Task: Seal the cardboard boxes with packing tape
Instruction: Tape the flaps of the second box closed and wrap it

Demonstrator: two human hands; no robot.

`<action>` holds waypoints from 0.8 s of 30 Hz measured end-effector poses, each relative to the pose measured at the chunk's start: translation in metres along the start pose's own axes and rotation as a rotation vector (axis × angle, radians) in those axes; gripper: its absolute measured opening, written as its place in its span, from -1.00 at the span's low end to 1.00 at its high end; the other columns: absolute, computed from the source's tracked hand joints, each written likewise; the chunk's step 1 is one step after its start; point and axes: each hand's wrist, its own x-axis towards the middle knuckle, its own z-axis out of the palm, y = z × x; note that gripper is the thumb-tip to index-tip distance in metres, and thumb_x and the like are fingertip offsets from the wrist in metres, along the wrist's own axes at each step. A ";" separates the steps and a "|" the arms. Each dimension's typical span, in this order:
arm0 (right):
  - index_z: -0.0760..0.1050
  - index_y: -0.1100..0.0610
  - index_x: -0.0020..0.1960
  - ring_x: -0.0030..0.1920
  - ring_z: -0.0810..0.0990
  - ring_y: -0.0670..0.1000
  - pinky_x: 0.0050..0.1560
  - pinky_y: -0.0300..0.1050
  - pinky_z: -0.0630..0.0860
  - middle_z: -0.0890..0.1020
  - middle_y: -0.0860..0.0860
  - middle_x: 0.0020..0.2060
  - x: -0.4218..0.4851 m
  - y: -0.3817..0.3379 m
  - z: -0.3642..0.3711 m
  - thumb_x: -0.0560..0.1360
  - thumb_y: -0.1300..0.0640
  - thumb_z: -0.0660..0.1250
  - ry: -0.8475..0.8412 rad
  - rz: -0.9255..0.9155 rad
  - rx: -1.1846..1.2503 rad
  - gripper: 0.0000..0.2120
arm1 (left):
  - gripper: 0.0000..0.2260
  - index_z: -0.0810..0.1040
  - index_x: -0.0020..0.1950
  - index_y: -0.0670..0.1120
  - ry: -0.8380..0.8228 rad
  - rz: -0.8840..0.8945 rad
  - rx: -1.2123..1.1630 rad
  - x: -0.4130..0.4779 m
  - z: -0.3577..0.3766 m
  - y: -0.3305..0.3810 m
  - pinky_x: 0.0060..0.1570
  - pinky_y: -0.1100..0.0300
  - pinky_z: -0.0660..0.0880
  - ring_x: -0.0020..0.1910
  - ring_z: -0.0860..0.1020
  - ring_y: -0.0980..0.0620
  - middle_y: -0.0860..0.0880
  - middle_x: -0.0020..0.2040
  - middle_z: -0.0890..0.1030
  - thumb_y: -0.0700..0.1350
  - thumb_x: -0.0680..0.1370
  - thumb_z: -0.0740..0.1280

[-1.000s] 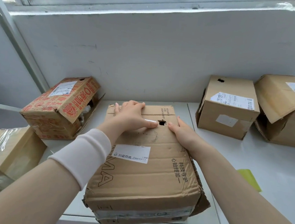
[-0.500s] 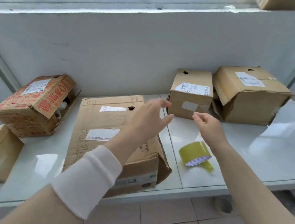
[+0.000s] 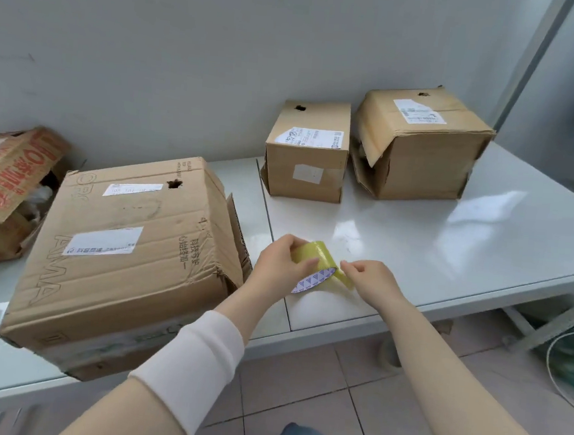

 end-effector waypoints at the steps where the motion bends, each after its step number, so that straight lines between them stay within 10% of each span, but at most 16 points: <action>1: 0.44 0.24 -0.24 -0.24 0.33 0.08 -0.21 -0.13 0.22 0.37 0.12 -0.31 0.000 -0.002 -0.001 0.58 -0.01 0.15 -0.024 -0.010 0.053 -0.63 | -0.76 0.47 0.18 -0.09 0.001 0.008 -0.050 -0.004 -0.001 -0.004 -0.07 0.30 0.38 0.01 0.49 0.06 0.00 0.06 0.53 -0.12 0.53 0.36; 11: 0.50 0.21 0.24 -0.28 0.42 -0.08 -0.25 -0.30 0.42 0.54 -0.02 -0.20 -0.017 -0.025 -0.016 0.58 0.19 0.22 -0.149 -0.198 0.455 -0.74 | -0.72 0.43 0.08 -0.07 0.023 -0.076 -0.339 -0.034 0.002 -0.001 -0.21 0.28 0.36 -0.16 0.47 0.12 -0.01 -0.08 0.53 0.08 0.51 0.35; 17: 0.49 0.15 0.19 -0.26 0.39 -0.03 -0.25 -0.30 0.39 0.54 0.07 -0.14 -0.035 -0.055 -0.028 0.56 0.28 0.22 -0.155 -0.311 0.525 -0.77 | -0.63 0.30 0.35 0.03 0.032 -0.025 -0.296 -0.036 -0.007 0.018 -0.21 0.27 0.37 -0.04 0.48 0.07 -0.01 -0.03 0.51 0.05 0.57 0.27; 24: 0.51 0.04 0.06 -0.17 0.50 -0.14 -0.27 -0.43 0.42 0.56 -0.07 -0.16 -0.052 -0.088 -0.034 0.55 0.28 0.24 -0.040 -0.405 0.598 -0.81 | -0.91 0.40 -0.08 0.15 0.088 0.031 -0.469 -0.036 -0.029 0.037 -0.14 0.12 0.42 -0.08 0.50 -0.01 -0.01 -0.05 0.56 -0.02 0.55 0.30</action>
